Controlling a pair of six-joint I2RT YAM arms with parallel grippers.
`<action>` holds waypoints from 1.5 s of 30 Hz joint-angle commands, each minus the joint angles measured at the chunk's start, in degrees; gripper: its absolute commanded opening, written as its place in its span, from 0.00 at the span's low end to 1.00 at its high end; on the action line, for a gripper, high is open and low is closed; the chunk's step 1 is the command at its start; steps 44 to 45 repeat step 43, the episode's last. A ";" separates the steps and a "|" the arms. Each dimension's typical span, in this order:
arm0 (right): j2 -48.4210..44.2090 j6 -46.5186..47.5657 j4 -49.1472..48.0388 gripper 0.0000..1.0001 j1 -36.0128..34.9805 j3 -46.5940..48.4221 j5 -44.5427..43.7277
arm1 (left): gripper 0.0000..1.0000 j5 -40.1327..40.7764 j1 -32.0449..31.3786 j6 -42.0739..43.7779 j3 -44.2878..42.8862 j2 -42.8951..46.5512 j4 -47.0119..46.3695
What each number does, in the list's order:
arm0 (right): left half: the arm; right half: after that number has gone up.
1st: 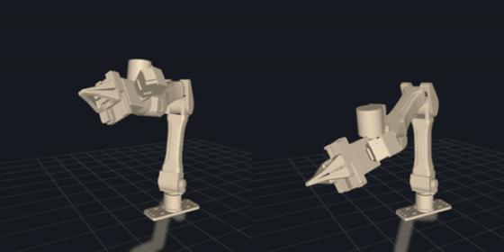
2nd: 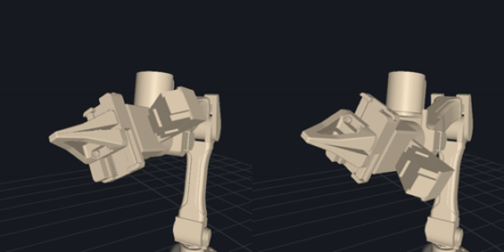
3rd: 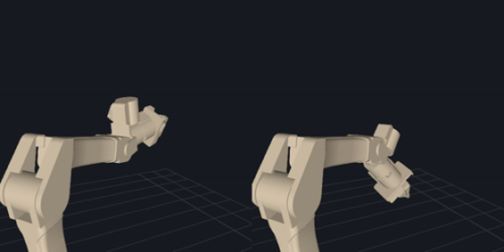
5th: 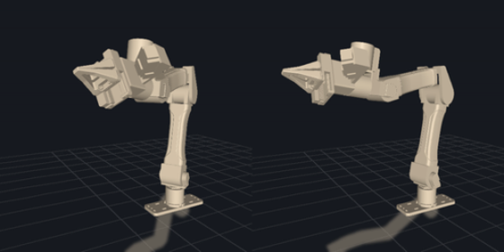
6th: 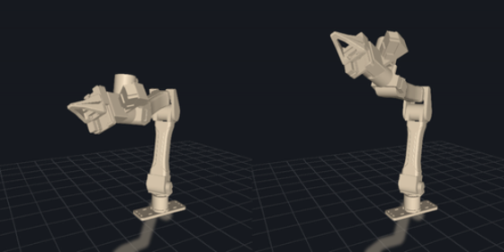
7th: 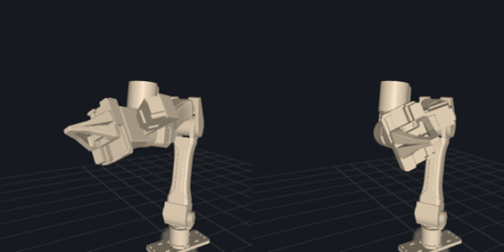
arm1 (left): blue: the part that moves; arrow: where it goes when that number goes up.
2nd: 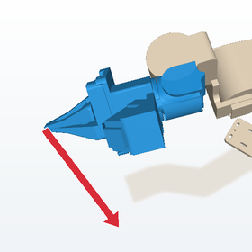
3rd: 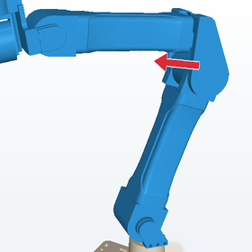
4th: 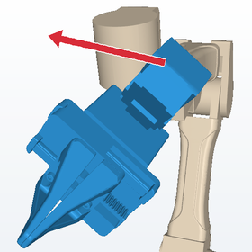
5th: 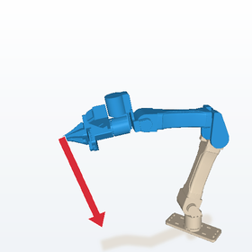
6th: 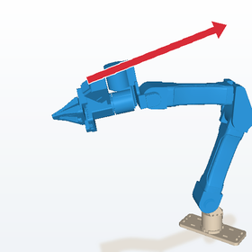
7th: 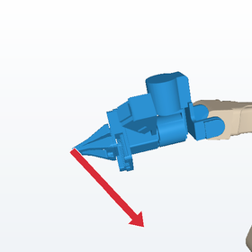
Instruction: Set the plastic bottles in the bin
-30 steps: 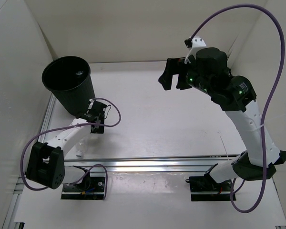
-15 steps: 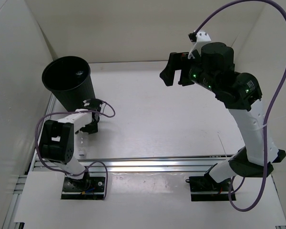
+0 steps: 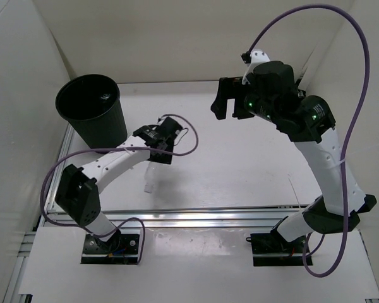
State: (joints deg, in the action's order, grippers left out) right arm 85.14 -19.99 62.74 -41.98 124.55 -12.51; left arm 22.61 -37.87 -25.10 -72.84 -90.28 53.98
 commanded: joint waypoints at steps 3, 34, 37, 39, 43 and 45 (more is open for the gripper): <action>-1.03 -0.49 -2.70 1.00 0.14 -2.02 -1.46 | 0.45 7.24 -6.08 -1.62 -22.30 5.29 8.59; -7.62 -3.65 5.55 1.00 8.22 -7.56 10.92 | 1.00 15.29 28.20 8.16 -28.06 18.18 -21.37; -7.62 -4.88 5.55 1.00 8.75 -8.98 12.60 | 1.00 14.30 26.97 1.92 -14.57 31.36 -20.85; -7.62 -6.72 6.08 1.00 8.75 -8.98 11.03 | 1.00 14.91 26.97 -2.03 -3.05 39.43 -20.84; -6.84 -7.87 9.14 1.00 10.34 -7.66 8.76 | 1.00 23.32 26.97 -10.72 8.23 44.84 -15.59; -6.84 -7.87 9.14 1.00 10.34 -7.66 8.76 | 1.00 23.32 26.97 -10.72 8.23 44.84 -15.59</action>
